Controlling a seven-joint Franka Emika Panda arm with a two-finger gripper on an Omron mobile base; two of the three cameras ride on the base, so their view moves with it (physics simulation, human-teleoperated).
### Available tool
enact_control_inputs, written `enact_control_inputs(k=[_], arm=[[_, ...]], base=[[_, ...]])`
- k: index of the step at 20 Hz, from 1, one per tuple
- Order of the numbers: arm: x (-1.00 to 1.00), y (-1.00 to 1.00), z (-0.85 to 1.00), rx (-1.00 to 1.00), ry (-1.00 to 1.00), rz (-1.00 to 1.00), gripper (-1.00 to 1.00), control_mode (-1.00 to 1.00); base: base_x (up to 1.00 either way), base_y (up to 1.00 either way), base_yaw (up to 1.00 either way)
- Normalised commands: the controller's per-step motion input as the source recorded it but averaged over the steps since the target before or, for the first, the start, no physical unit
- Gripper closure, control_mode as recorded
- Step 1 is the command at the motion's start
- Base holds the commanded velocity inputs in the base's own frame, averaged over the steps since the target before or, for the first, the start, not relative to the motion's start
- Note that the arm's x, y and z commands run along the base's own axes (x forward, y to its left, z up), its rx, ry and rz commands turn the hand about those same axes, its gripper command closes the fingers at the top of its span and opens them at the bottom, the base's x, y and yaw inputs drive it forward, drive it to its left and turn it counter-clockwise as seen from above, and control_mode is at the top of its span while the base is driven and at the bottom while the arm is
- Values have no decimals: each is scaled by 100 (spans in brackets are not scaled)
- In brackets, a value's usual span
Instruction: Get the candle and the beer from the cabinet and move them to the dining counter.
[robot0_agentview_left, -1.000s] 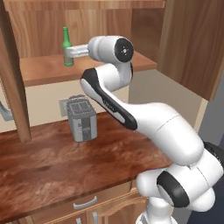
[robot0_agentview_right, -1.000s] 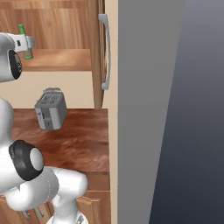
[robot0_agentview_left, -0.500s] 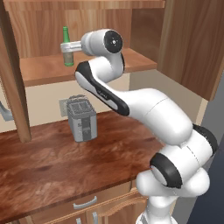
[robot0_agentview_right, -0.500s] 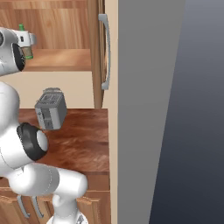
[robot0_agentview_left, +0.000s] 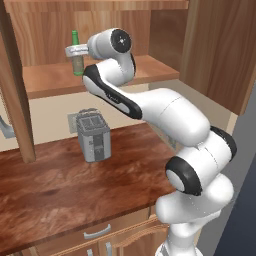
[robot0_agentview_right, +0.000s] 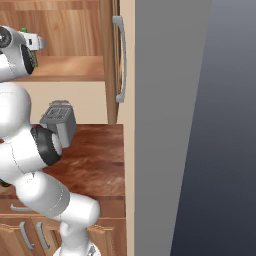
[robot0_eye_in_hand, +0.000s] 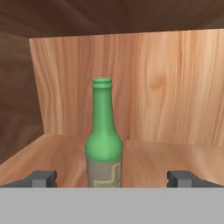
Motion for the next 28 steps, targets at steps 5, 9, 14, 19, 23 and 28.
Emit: enact_control_inputs(k=[5, 9, 14, 19, 23, 28], arm=[[29, 11, -4, 0, 6, 0, -100, -100], [24, 12, -6, 0, 4, 0, -100, -100], [20, 19, -8, 0, 4, 0, -100, -100], [8, 8, -3, 0, 2, 0, -100, -100], [0, 0, 0, 0, 0, 0, -100, -100], [6, 1, -3, 0, 0, 0, -100, -100]], base=[[0, 0, 0], [0, 0, 0], [0, 0, 0], [0, 0, 0], [0, 0, 0], [0, 0, 0]])
